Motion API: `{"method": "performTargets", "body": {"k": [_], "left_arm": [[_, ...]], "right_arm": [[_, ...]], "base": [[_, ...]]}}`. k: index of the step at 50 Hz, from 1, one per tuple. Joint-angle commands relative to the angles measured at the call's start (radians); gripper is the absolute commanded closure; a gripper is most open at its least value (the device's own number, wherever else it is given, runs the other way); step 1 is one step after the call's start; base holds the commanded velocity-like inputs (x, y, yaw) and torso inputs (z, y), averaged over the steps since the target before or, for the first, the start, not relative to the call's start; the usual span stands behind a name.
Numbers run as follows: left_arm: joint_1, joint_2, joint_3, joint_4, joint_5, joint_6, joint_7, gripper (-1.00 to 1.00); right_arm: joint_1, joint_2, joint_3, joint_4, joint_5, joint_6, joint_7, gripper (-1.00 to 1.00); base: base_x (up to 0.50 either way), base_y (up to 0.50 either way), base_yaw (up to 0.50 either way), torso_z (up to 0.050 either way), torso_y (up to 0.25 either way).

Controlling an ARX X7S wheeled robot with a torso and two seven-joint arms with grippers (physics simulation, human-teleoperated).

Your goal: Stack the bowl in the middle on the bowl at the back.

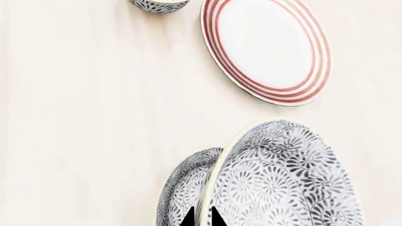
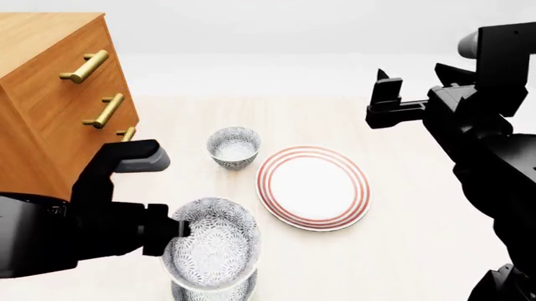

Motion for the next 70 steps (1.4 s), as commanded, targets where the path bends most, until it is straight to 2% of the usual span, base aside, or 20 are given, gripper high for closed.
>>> {"method": "performTargets", "body": {"k": [1, 51, 52, 70], "left_arm": [[0.023, -0.001, 0.002, 0.009, 0.021, 0.000, 0.024, 1.00], [0.102, 0.018, 0.007, 0.016, 0.202, -0.014, 0.118, 1.00], [0.102, 0.017, 0.006, 0.016, 0.204, -0.014, 0.119, -1.00], [0.087, 0.005, -0.011, 0.041, 0.221, 0.004, 0.142, -1.00]], "right_arm": [[-0.010, 0.003, 0.012, -0.016, 0.011, 0.010, 0.009, -1.00], [-0.019, 0.013, 0.012, -0.013, 0.038, 0.007, 0.033, -1.00], [-0.020, 0.013, 0.012, -0.013, 0.038, 0.007, 0.034, -1.00], [-0.015, 0.015, 0.008, -0.012, 0.049, -0.001, 0.040, -1.00]], "base": [[0.00, 0.00, 0.00, 0.000, 0.000], [0.00, 0.00, 0.00, 0.000, 0.000], [0.00, 0.00, 0.00, 0.000, 0.000], [0.00, 0.00, 0.00, 0.000, 0.001]]}}
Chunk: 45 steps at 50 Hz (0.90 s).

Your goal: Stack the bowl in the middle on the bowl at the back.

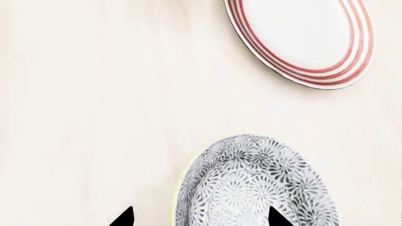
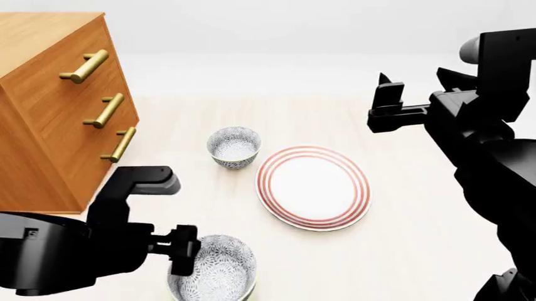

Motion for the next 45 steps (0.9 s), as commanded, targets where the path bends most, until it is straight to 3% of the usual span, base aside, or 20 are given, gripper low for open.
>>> {"method": "performTargets", "body": {"k": [1, 8, 13, 19, 22, 28, 33, 45], "left_arm": [[-0.020, -0.010, -0.013, 0.018, 0.002, 0.013, 0.014, -1.00], [-0.105, -0.008, -0.082, 0.054, 0.037, 0.015, 0.052, -1.00], [-0.198, 0.027, -0.203, 0.083, 0.245, 0.012, 0.165, -1.00], [-0.263, 0.019, -0.245, 0.096, 0.402, 0.006, 0.258, -1.00], [-0.297, 0.012, -0.250, 0.101, 0.467, 0.010, 0.287, -1.00], [-0.377, 0.030, -0.263, 0.094, 0.607, 0.074, 0.321, -1.00], [-0.442, 0.043, -0.286, 0.093, 0.642, 0.122, 0.324, -1.00], [-0.489, 0.008, -0.355, 0.128, 0.543, 0.144, 0.288, -1.00]], "right_arm": [[0.006, 0.001, -0.002, 0.000, 0.007, -0.001, 0.005, -1.00], [0.025, -0.012, 0.017, -0.032, 0.029, 0.036, 0.020, -1.00], [0.050, -0.034, 0.094, -0.168, 0.107, 0.179, 0.066, -1.00], [0.076, 0.113, 0.172, -0.139, 0.934, 0.175, 0.726, -1.00], [0.118, 0.213, 0.107, -0.111, 1.230, 0.090, 0.997, -1.00], [0.281, 0.349, -0.056, -0.108, 1.475, -0.043, 1.222, -1.00], [0.442, 0.389, -0.181, -0.108, 1.571, -0.097, 1.312, -1.00], [0.773, 0.501, -0.438, -0.134, 1.723, -0.246, 1.412, -1.00]], "base": [[0.00, 0.00, 0.00, 0.000, 0.000], [0.00, 0.00, 0.00, 0.000, 0.000], [0.00, 0.00, 0.00, 0.000, 0.000], [0.00, 0.00, 0.00, 0.000, 0.000], [0.00, 0.00, 0.00, 0.000, 0.000], [0.00, 0.00, 0.00, 0.000, 0.000], [0.00, 0.00, 0.00, 0.000, 0.000], [0.00, 0.00, 0.00, 0.000, 0.000]]}}
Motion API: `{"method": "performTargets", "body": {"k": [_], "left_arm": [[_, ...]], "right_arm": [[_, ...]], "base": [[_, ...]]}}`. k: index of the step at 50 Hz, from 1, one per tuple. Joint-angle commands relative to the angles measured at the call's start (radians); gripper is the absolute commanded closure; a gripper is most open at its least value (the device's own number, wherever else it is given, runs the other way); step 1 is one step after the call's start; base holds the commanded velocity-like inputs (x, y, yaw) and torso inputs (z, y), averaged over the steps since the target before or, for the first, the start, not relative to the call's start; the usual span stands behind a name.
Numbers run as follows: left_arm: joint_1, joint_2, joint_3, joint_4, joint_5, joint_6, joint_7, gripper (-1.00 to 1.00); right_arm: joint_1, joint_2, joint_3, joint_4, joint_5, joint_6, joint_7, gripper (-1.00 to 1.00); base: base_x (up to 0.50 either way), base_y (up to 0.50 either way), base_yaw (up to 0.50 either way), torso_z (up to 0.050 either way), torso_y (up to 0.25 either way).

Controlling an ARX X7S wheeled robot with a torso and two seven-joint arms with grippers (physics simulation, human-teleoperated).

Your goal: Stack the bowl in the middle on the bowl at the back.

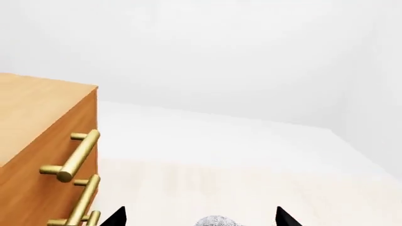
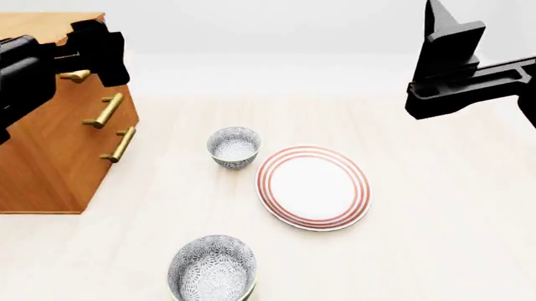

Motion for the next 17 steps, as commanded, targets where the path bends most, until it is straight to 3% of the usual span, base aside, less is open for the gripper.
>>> {"method": "performTargets", "body": {"k": [1, 17], "left_arm": [[-0.067, -0.016, -0.056, 0.020, -0.003, 0.037, 0.000, -1.00], [-0.014, -0.090, -0.126, 0.080, -0.191, 0.060, -0.113, -1.00]], "right_arm": [[0.299, 0.125, -0.237, -0.020, 0.224, -0.142, 0.165, -1.00], [0.717, 0.318, -0.631, -0.177, 0.358, -0.460, 0.172, -1.00]], "base": [[0.00, 0.00, 0.00, 0.000, 0.000], [0.00, 0.00, 0.00, 0.000, 0.000]]}}
